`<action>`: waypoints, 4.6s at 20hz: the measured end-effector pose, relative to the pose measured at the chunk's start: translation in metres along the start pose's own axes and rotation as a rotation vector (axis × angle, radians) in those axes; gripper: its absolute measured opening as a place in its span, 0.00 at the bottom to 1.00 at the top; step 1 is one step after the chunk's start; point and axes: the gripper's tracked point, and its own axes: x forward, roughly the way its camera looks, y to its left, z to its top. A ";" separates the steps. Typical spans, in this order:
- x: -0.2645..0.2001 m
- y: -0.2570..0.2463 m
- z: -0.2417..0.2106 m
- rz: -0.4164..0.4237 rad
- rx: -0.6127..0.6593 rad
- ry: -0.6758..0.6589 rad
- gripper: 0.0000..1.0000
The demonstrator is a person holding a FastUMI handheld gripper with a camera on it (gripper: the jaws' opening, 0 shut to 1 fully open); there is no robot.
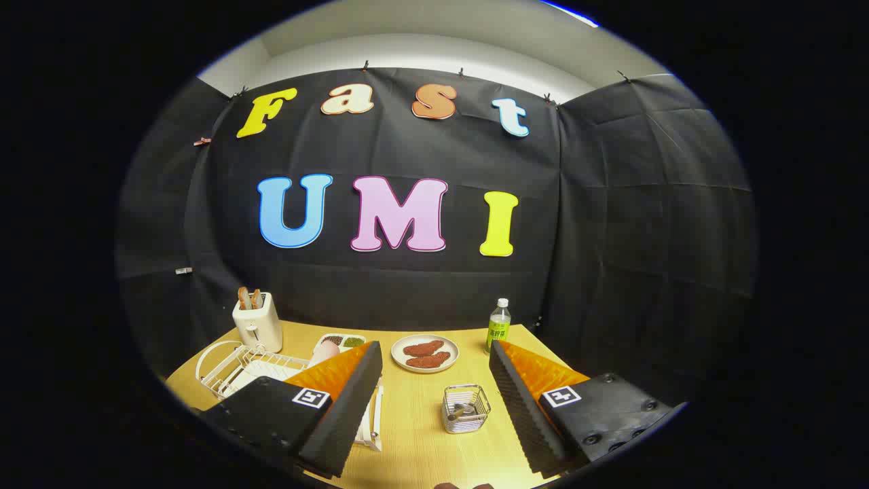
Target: Take the plate from the dish rack, then take the spoon from the basket and place it into the plate.
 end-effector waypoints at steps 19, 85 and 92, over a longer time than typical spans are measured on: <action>-0.015 0.007 0.022 -0.003 -0.029 -0.055 0.97; 0.127 0.223 -0.123 0.096 -0.318 0.540 0.31; 0.139 0.190 -0.113 0.102 -0.378 0.492 0.18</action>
